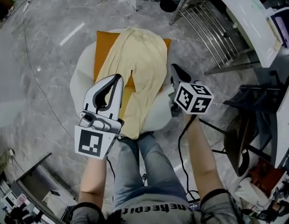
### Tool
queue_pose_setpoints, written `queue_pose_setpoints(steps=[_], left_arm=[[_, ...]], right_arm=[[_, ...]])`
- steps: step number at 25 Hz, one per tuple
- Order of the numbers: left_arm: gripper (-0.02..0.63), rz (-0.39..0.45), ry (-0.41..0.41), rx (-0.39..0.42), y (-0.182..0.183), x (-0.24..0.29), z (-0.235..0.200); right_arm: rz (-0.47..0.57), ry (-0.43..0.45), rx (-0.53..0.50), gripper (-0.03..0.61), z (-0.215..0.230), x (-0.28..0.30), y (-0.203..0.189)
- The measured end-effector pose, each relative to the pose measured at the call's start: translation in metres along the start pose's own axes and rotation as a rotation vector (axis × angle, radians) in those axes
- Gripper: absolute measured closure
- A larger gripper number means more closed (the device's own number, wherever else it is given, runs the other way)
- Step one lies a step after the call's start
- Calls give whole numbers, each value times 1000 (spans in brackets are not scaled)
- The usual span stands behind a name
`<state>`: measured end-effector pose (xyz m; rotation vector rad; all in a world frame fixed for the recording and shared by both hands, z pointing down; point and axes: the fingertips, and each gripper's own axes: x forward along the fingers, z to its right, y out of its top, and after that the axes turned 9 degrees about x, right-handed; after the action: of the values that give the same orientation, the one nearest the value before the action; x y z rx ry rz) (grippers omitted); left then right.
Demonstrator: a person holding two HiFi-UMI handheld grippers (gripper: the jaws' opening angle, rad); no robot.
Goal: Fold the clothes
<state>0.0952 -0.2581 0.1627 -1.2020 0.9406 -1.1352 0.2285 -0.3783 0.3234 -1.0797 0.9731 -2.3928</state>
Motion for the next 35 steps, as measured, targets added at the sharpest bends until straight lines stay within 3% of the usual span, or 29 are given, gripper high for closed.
queue_pose_setpoints(steps=[12,19,27,35], left_arm=[[611,-10,-127,-3,-126,25,-4],[611,23,-188,3,-201,42,13],[611,62,-215,21,-279,47,25],[611,68,-210,20,-328,45,26]], right_arm=[[-29,-55,116,531,69,119,-78],[13,-97,184,500,140,172,-113],[12,-113,201,437,202,233,-151],[-5,-111,235,362,245,269,-172]])
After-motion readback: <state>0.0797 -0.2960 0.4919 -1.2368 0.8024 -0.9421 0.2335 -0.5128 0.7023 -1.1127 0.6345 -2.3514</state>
